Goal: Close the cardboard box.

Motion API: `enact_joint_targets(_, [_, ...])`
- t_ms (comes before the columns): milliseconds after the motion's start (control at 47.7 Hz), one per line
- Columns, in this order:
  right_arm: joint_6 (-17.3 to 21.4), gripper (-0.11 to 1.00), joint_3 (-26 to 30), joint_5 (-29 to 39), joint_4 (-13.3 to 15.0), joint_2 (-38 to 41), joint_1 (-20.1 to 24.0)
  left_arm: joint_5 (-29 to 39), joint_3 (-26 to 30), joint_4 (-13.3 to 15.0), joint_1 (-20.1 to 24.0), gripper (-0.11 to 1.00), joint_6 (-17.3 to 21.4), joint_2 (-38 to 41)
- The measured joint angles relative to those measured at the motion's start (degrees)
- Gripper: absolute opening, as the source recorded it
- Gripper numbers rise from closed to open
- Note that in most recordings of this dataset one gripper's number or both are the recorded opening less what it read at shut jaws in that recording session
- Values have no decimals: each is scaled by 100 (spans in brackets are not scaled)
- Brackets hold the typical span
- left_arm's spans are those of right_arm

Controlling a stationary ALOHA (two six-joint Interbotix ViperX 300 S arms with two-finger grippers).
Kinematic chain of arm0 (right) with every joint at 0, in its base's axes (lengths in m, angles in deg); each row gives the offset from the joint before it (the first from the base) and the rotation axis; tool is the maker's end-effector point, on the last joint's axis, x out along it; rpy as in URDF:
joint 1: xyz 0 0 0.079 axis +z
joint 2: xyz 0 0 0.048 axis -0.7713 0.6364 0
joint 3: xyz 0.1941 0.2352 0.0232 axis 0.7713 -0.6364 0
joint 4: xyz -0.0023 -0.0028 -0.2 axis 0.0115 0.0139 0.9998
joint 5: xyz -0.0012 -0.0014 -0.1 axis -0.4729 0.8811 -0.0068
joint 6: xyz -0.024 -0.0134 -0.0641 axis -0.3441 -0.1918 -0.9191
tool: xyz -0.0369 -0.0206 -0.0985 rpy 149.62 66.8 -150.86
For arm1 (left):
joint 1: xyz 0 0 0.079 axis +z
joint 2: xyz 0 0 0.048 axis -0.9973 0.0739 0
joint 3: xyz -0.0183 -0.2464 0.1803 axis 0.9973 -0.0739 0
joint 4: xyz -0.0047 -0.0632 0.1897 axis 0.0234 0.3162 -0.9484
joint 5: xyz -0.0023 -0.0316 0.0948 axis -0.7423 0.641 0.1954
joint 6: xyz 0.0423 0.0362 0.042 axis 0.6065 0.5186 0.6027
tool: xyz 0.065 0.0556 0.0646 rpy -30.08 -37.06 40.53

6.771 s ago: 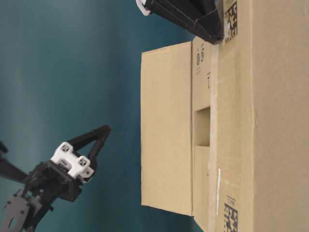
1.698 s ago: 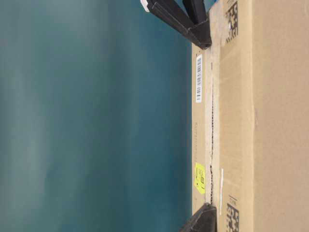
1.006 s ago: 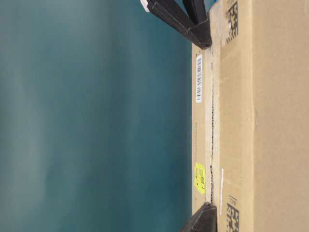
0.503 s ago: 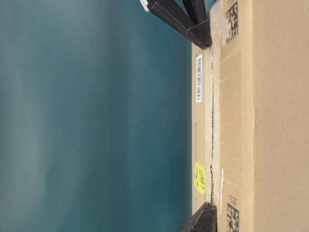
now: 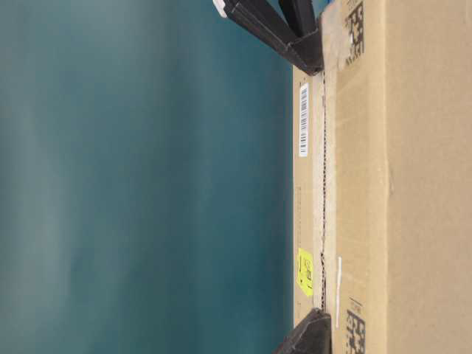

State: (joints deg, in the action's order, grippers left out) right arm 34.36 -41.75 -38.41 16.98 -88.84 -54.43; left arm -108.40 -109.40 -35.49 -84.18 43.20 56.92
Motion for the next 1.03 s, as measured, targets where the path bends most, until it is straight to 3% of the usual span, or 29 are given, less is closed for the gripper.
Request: enact_joint_targets(1027, [0,0,-18,-18,0,-18,97,0,9,0,0,1,-35,0])
